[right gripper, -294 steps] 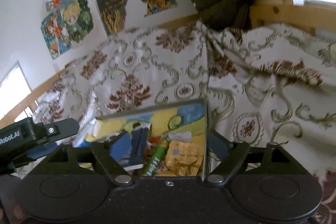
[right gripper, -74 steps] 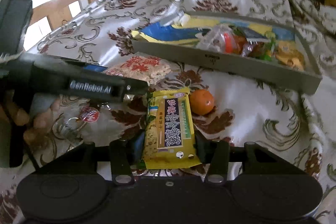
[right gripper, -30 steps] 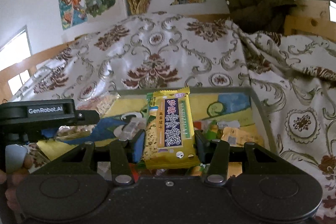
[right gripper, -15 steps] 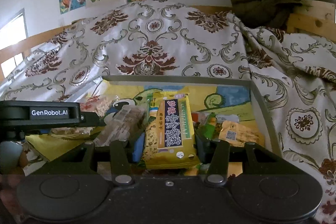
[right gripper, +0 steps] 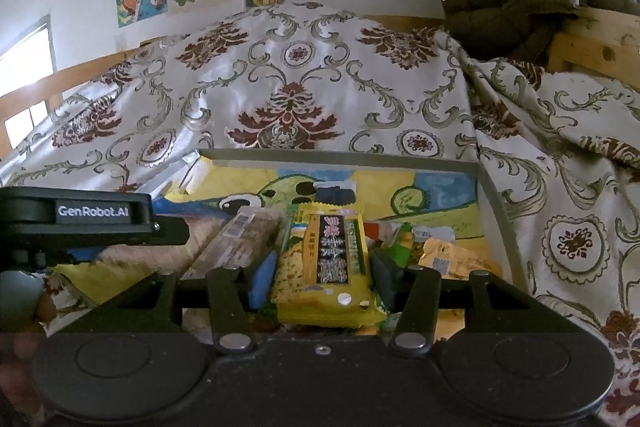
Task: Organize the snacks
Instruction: 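Open both tools to release the cracker pack and yellow bar in the tray, then lift both open tools away from the tray toward the brown candy bag and orange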
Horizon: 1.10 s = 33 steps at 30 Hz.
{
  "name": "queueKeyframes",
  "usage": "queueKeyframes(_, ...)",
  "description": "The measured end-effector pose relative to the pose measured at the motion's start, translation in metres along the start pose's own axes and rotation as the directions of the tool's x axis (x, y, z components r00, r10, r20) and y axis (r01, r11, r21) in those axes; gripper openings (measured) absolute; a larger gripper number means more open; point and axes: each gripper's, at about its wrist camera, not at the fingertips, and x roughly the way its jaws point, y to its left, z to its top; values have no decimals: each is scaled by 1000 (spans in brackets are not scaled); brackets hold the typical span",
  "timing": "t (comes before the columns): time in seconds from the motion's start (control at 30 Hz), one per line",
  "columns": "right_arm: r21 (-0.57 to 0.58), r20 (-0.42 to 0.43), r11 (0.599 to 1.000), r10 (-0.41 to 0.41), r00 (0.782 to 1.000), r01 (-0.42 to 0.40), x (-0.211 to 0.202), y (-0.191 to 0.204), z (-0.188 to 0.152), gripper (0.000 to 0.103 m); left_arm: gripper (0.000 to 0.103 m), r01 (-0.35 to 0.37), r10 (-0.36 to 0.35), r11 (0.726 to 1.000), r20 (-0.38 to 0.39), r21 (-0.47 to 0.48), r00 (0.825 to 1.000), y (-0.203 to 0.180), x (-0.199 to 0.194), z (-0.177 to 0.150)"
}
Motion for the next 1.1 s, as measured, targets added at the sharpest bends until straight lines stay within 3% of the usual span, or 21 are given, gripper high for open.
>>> queueKeyframes(0.17,20,23,1000,2,1000,-3,-11,-4,8,61,87,14,-12,999,43,-41,999,1,-18,10)
queueKeyframes(0.47,86,90,996,13,996,-20,-47,-14,31,82,103,-6,8,1000,176,-16,984,-10,-75,30)
queueKeyframes(0.8,148,189,988,17,982,-46,-111,-25,60,102,103,-70,60,997,285,25,957,-21,-148,28)
queueKeyframes(1.1,96,247,993,35,968,-61,-168,-12,68,102,103,-143,115,988,360,52,926,-23,-216,8)
